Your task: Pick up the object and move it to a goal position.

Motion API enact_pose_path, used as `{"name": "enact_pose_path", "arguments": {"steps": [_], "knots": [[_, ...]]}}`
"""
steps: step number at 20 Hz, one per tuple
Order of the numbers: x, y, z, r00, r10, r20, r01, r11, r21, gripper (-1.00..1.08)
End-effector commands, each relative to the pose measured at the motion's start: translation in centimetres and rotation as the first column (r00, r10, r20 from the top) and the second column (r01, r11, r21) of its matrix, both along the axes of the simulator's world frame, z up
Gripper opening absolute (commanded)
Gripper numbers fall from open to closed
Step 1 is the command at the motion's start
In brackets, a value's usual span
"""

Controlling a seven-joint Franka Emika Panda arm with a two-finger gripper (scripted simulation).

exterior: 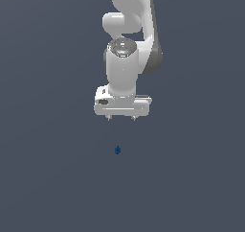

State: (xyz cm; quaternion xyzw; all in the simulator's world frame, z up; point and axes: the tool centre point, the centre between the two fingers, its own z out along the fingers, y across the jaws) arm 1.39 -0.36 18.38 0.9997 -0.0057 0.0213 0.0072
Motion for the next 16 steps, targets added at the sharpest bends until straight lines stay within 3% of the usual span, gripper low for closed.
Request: {"name": "enact_pose_path", "arguments": {"steps": [1, 16], "knots": [[0.0, 0.0, 0.0, 1.0, 0.0, 0.0, 0.0, 1.0, 0.0, 1.0], [-0.02, 0.63, 0.08, 0.999, 0.037, 0.007, -0.037, 0.999, -0.019, 1.0]]}}
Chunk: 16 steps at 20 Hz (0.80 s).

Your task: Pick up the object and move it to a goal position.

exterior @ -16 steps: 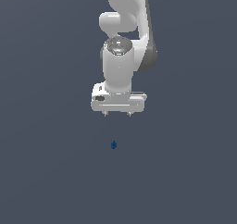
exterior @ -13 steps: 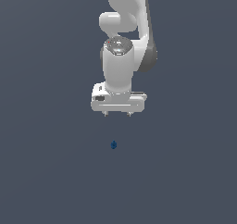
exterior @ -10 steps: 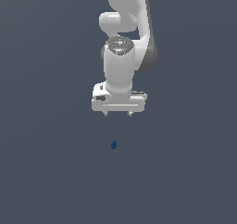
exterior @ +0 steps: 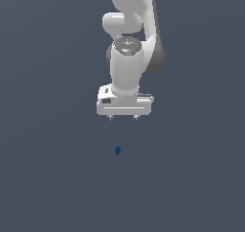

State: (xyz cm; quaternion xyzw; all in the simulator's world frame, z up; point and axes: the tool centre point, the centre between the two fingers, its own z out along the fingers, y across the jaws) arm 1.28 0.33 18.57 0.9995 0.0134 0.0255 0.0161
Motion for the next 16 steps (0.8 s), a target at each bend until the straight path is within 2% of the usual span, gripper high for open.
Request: {"name": "enact_pose_path", "arguments": {"steps": [1, 7, 16], "knots": [[0.2, -0.1, -0.2, 1.0, -0.003, -0.002, 0.003, 1.0, 0.001, 1.0], [1.6, -0.5, -1.6, 1.0, -0.016, -0.01, 0.016, 1.0, 0.005, 1.0], [5.0, -1.7, -5.7, 0.998, -0.054, -0.033, 0.055, 0.998, 0.019, 1.0]]}}
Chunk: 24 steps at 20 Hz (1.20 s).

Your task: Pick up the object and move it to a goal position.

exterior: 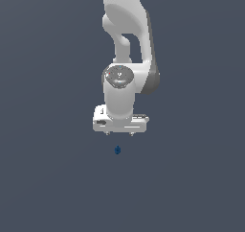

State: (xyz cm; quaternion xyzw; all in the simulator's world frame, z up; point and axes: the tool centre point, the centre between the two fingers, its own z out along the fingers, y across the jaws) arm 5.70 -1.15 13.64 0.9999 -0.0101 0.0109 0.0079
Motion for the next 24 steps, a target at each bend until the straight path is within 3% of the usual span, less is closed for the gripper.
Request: {"name": "enact_pose_path", "arguments": {"steps": [1, 10, 18, 24], "knots": [[0.9, -0.4, -1.3, 1.0, -0.011, -0.006, 0.011, 1.0, 0.005, 1.0], [2.5, -1.2, -4.1, 0.999, -0.034, -0.02, 0.035, 0.999, 0.015, 1.0], [2.6, -1.2, -4.7, 0.999, -0.036, -0.022, 0.036, 0.999, 0.015, 1.0], [2.5, -1.2, -7.6, 0.999, -0.037, -0.022, 0.037, 0.999, 0.016, 1.0]]}}
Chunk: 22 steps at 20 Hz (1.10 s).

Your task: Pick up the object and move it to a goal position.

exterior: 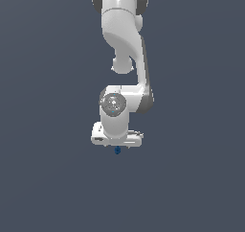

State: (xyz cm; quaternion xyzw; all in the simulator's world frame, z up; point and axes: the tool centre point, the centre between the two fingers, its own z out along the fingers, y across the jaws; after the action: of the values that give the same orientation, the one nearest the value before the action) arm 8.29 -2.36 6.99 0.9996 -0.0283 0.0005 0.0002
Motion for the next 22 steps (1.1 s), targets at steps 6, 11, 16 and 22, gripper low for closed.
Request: {"name": "enact_pose_path", "arguments": {"steps": [6, 11, 16, 22], "knots": [[0.0, 0.0, -2.9, 1.0, 0.0, -0.001, 0.0, 1.0, 0.0, 1.0], [0.1, 0.0, -2.8, 1.0, 0.0, -0.001, 0.0, 1.0, 0.0, -1.0], [0.1, 0.0, -2.8, 1.0, 0.0, -0.001, 0.0, 1.0, 0.0, -1.0], [0.0, 0.0, -2.7, 1.0, 0.0, -0.001, 0.0, 1.0, 0.0, -1.0]]}}
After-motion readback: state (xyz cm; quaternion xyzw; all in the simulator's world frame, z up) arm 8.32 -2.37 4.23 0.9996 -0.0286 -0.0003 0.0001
